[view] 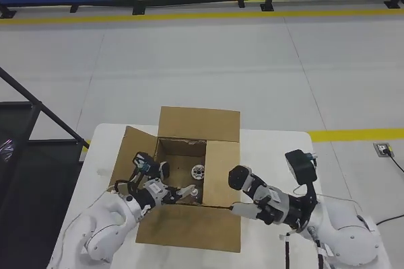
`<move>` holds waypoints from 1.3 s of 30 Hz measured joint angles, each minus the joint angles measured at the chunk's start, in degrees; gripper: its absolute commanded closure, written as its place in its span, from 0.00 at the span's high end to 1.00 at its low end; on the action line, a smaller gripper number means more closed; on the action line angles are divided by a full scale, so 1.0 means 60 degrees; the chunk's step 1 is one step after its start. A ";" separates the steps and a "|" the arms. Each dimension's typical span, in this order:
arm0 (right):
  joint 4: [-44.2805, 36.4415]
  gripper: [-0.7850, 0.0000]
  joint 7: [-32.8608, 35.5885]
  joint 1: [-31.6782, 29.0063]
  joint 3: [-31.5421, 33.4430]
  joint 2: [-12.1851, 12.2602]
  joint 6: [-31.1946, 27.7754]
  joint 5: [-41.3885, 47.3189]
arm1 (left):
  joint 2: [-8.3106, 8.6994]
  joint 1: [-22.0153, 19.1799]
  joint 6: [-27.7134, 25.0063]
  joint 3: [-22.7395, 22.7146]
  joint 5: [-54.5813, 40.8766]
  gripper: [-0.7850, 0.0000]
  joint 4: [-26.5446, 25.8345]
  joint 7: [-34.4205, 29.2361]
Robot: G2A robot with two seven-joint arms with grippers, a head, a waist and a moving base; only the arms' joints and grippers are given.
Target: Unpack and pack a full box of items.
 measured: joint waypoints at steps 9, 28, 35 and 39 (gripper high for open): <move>0.0001 1.00 -0.0003 -0.0017 0.0023 0.0003 -0.0010 0.0027 | 0.0004 0.0100 -0.0005 -0.0061 0.0074 1.00 -0.0068 0.0071; 0.0196 1.00 -0.1266 -0.0508 0.0387 0.0143 -0.0382 0.1000 | -0.0511 -0.2390 0.0983 0.1790 -0.3447 1.00 0.2633 -0.1451; -0.0135 1.00 -0.1654 -0.1229 0.0830 0.0248 -0.0503 0.0891 | -0.0821 -0.3546 0.0449 0.2576 -0.4819 1.00 0.4475 -0.1801; -0.0354 1.00 -0.1876 -0.1507 0.0924 0.0292 -0.0457 0.0734 | -0.0993 -0.4061 0.0077 0.3004 -0.5369 1.00 0.5322 -0.2045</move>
